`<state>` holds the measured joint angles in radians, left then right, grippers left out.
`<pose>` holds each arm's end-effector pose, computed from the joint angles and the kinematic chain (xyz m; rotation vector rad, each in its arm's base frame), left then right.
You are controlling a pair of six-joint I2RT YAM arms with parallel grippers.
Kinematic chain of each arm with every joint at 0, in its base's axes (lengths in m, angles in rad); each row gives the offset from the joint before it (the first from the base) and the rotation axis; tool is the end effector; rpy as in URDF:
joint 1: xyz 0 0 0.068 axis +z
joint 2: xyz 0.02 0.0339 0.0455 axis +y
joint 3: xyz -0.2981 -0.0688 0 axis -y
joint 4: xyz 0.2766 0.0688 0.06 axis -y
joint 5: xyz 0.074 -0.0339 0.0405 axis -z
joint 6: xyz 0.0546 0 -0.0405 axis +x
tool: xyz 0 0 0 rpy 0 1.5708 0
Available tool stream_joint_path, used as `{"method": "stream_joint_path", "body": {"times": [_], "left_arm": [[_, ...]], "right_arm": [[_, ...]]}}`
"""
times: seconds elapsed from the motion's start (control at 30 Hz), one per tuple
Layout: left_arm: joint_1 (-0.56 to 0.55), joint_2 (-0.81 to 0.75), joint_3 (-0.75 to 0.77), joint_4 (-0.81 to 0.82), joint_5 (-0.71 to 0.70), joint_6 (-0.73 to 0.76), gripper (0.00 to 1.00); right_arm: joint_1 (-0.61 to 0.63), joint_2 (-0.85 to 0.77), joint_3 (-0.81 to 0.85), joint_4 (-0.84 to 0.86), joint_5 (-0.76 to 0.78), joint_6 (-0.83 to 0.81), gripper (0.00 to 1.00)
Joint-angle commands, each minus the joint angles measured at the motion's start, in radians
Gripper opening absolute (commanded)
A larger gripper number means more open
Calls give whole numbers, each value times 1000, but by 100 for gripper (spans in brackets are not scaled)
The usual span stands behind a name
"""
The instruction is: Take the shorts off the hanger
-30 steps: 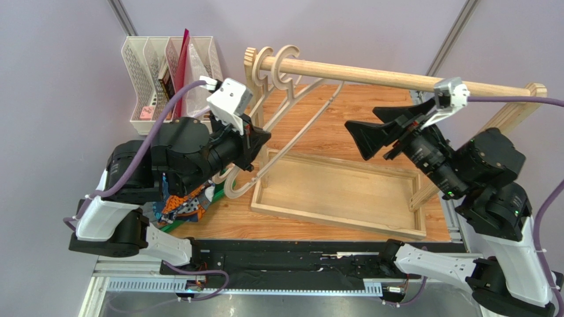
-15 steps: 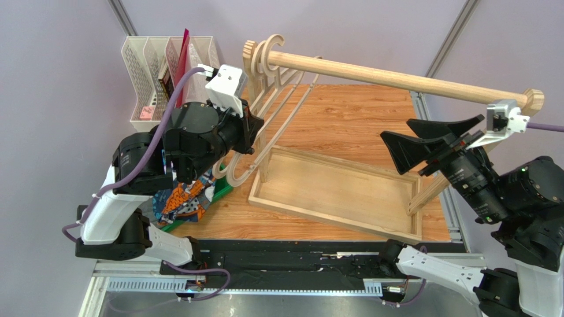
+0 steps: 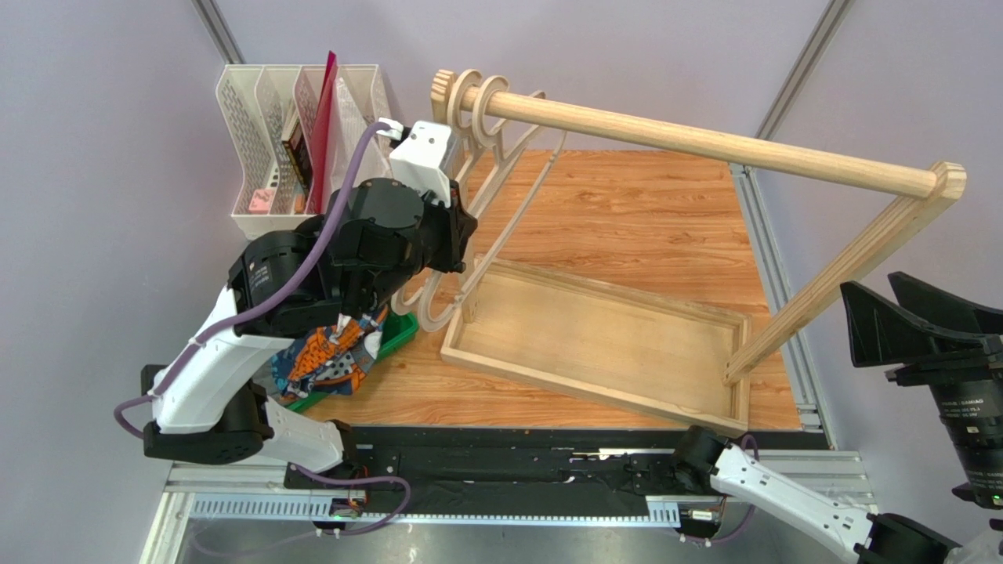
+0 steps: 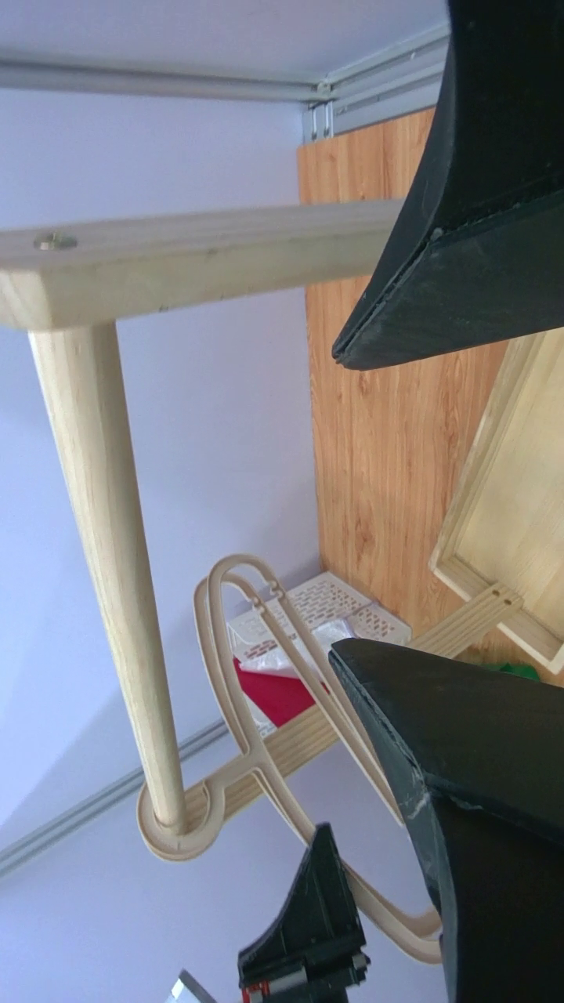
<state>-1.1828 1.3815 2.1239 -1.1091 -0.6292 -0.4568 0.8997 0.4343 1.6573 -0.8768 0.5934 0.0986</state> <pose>0.1196 -0.2076 0.5951 0.2705 1.8784 -0.5191 -0.0385 -0.0976 0.5599 0.0130 1.3013 0.4930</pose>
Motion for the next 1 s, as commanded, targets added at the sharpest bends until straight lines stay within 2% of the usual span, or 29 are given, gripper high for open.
{"method": "stream_joint_path", "body": {"times": [0.0, 0.03, 0.1, 0.17, 0.2, 0.27, 0.3, 0.6, 0.8, 0.97], "left_arm": [[5, -91, -68, -5, 5, -46, 25], [5, -108, -111, 15, 5, -46, 35], [5, -145, -142, 28, 5, -48, 44], [5, -191, -169, 38, 9, -43, 68], [5, -223, -188, 51, 16, -40, 77], [5, -257, -215, 74, 25, -25, 80], [5, -294, -251, 115, 52, -16, 85], [5, -544, -513, 385, 221, 96, 89], [5, -794, -749, 578, 312, 150, 91], [5, -994, -944, 640, 404, 161, 91]], "right_arm": [[-2, -43, -4, -65, 56, -49, 90], [-2, -55, -7, -57, 46, -53, 90], [-7, -71, -14, -50, 39, -59, 90], [-18, -88, -25, -42, 37, -63, 90], [-21, -92, -33, -30, 34, -71, 90], [-22, -104, -57, -19, 28, -73, 90], [-24, -109, -62, -13, 29, -71, 90], [-22, -172, -129, -13, 68, -36, 91], [-22, -199, -168, -86, 56, 58, 93], [-22, -252, -238, -148, 40, 189, 94]]}}
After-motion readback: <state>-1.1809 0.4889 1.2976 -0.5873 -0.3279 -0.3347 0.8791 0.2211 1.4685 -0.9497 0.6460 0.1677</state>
